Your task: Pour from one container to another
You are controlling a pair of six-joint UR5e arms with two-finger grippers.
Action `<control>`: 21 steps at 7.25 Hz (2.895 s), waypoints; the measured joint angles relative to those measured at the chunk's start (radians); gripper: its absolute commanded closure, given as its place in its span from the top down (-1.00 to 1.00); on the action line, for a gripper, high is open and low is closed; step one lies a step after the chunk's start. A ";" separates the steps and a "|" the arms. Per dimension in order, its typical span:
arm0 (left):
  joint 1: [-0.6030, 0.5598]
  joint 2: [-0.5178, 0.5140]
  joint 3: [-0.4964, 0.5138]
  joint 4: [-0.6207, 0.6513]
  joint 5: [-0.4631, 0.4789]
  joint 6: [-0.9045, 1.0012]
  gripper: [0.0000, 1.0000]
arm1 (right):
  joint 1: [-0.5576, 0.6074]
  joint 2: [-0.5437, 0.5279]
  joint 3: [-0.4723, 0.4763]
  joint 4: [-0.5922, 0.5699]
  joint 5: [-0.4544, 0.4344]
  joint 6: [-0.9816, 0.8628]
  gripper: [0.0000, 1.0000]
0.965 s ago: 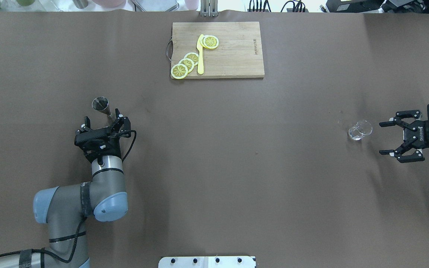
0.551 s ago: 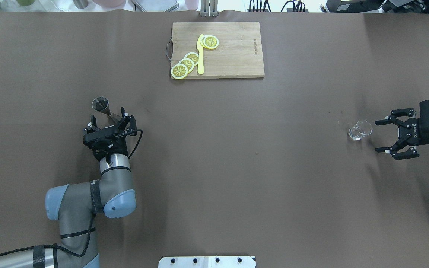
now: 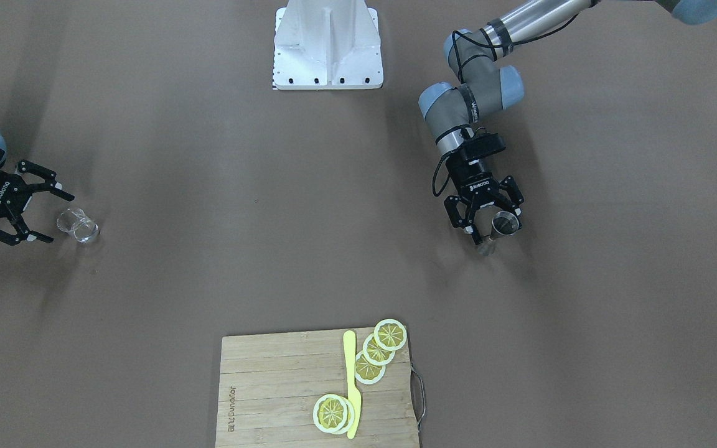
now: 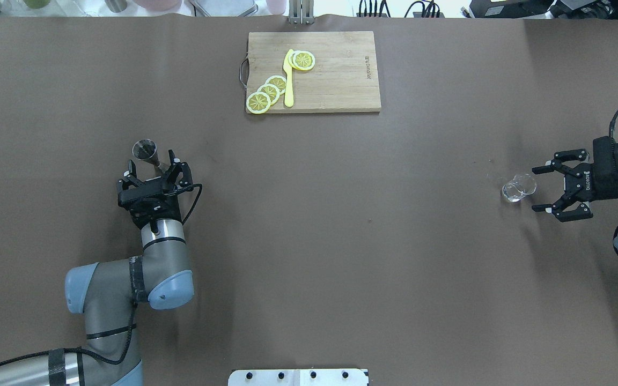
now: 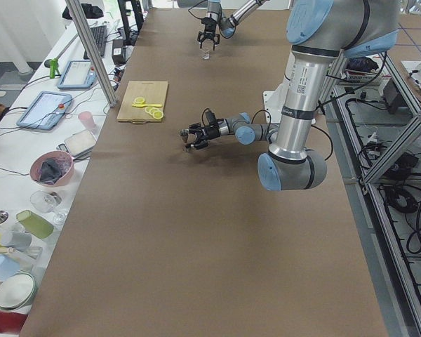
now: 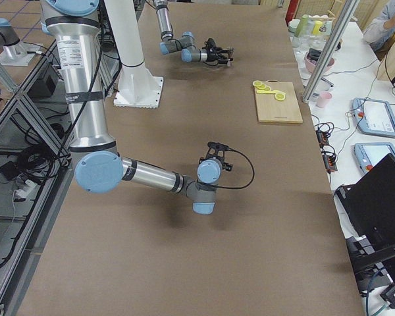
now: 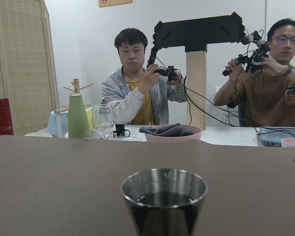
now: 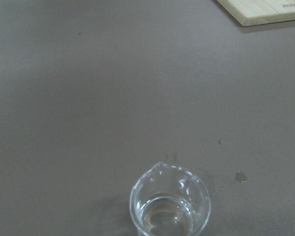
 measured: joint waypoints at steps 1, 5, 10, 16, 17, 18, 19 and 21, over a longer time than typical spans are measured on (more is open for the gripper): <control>-0.002 0.000 0.006 0.000 0.000 -0.036 0.62 | 0.000 0.008 -0.007 0.000 0.000 0.000 0.90; -0.001 -0.001 0.027 0.004 0.000 -0.078 0.62 | 0.000 0.023 -0.014 0.000 -0.004 0.001 0.90; -0.001 -0.004 0.041 0.009 0.001 -0.069 0.59 | -0.011 0.040 -0.021 -0.002 -0.013 0.009 0.88; -0.005 -0.024 0.059 0.010 0.000 -0.068 0.23 | -0.039 0.043 -0.022 -0.003 -0.018 0.011 0.73; -0.005 -0.025 0.061 0.011 0.001 -0.066 0.19 | -0.042 0.043 -0.022 -0.003 -0.021 0.011 0.61; -0.006 -0.025 0.061 0.011 0.002 -0.053 0.19 | -0.043 0.043 -0.022 -0.003 -0.024 0.011 0.44; -0.006 -0.025 0.061 0.011 0.003 -0.033 0.19 | -0.044 0.043 -0.022 -0.003 -0.026 0.011 0.27; -0.009 -0.026 0.059 0.008 0.002 -0.016 0.14 | -0.044 0.043 -0.022 -0.003 -0.027 0.011 -0.20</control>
